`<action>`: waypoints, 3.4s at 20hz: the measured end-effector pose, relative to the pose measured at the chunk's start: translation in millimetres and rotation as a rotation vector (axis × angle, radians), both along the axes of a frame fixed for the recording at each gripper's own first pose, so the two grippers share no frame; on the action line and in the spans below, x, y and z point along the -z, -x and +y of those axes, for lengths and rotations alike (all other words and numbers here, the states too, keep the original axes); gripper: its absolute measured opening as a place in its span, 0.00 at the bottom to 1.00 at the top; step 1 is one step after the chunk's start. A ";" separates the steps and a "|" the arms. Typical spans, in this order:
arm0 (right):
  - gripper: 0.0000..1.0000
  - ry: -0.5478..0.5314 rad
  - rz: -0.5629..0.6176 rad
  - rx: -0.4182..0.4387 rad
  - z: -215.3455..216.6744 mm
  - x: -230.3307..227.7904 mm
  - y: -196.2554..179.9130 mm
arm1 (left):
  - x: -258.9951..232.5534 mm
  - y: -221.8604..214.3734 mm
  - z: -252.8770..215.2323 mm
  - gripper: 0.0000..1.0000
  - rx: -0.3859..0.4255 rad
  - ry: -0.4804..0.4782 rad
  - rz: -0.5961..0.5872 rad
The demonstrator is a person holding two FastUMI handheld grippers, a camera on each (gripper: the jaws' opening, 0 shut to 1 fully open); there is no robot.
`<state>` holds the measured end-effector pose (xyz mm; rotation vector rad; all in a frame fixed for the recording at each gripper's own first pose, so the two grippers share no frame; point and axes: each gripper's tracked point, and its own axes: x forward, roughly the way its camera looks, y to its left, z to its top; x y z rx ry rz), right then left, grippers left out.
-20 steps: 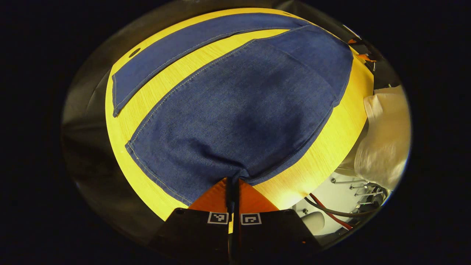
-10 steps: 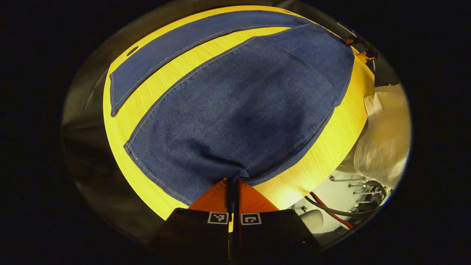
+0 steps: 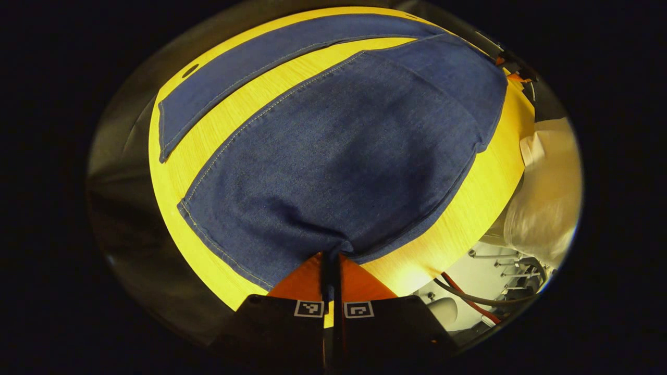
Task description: Grasp the waist and the cuffs of the jeans and fold them to make the two legs overlap; first hold the waist and fold one-third of the jeans toward the cuffs, then hold the cuffs and fold the remaining one-third in the same direction to finish folding.
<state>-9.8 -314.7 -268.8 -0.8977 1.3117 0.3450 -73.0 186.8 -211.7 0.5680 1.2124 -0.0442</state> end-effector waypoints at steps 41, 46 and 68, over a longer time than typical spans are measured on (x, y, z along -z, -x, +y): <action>0.02 -0.644 -0.809 0.765 -3.6 -148.3 -320.0 | -206.9 -310.2 92.5 0.00 -0.601 0.149 -0.680; 0.00 -0.675 -0.788 0.797 -8.5 -123.2 -339.4 | -198.8 -352.0 104.7 0.00 -0.649 0.211 -0.844; 0.99 -0.718 -0.994 1.035 -133.1 -167.3 -188.0 | -269.7 -234.8 -36.8 0.96 -0.348 0.464 -1.315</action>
